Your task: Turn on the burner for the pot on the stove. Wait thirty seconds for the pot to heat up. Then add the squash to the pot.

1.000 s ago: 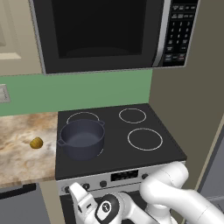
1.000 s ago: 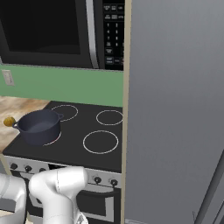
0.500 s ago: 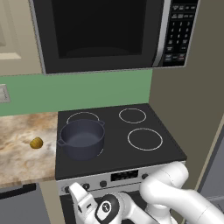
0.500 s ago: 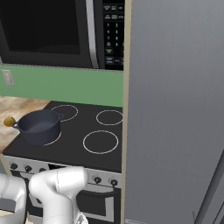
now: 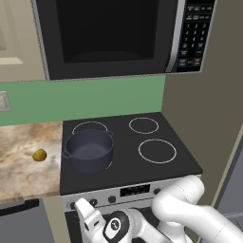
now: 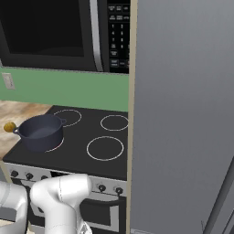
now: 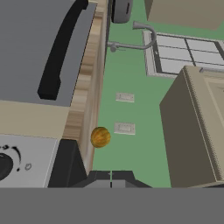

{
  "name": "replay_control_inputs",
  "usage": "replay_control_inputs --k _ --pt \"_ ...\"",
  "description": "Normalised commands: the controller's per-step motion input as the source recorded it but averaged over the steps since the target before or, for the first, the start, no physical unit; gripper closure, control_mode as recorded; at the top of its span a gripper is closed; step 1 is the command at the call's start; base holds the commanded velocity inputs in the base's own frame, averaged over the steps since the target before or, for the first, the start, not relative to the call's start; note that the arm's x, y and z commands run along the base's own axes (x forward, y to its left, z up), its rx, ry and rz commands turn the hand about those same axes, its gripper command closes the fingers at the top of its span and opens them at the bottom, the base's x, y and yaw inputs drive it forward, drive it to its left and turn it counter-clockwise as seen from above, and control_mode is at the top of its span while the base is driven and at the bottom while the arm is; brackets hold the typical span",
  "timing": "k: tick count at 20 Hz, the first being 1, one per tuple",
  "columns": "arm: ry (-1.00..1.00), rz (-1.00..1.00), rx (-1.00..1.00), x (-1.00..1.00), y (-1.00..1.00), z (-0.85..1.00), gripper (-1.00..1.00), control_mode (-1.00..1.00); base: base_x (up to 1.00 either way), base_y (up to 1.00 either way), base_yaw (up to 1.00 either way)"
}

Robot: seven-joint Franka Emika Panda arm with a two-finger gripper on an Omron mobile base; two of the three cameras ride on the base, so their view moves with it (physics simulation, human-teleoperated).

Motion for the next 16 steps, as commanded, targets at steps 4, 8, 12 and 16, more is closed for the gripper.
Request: replay_control_inputs --k 4,8,12,16 --pt "0.00 0.00 0.00 0.00 0.00 0.00 1.00 -1.00 0.00 0.00 0.00" --pt "0.00 0.00 0.00 0.00 0.00 0.00 1.00 -1.00 0.00 0.00 0.00" --pt "0.00 0.00 0.00 0.00 0.00 0.00 1.00 -1.00 0.00 0.00 0.00" --pt "0.00 0.00 0.00 0.00 0.00 0.00 1.00 -1.00 0.00 0.00 0.00"
